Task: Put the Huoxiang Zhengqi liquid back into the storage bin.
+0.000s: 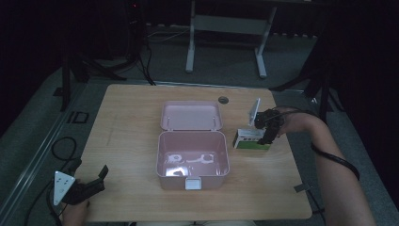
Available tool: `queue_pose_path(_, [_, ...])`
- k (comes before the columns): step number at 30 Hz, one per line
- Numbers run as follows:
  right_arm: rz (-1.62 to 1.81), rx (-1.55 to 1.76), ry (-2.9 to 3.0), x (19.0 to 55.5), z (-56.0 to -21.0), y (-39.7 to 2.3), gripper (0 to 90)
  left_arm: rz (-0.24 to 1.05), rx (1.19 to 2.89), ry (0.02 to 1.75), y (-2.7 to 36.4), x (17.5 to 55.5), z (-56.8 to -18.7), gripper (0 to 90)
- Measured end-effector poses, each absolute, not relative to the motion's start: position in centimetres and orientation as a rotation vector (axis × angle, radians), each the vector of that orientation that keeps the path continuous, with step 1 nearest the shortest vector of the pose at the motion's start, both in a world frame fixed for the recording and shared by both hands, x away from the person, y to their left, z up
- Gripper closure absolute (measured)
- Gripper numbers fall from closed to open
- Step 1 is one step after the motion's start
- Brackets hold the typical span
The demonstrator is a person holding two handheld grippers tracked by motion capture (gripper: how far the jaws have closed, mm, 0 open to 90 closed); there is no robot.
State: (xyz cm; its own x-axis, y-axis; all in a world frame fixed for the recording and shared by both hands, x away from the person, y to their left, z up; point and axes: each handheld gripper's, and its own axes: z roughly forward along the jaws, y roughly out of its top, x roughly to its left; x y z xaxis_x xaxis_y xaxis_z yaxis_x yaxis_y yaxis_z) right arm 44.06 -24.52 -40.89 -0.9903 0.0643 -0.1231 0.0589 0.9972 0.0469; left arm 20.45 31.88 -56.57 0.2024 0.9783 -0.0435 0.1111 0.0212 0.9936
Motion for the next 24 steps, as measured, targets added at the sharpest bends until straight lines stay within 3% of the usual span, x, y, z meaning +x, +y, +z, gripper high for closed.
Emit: queue_pose_path(24, [-0.041,0.148,3.056,47.5,-44.1,-23.9,40.9,0.978,1.365,1.144,31.8,20.5,-56.6,1.1])
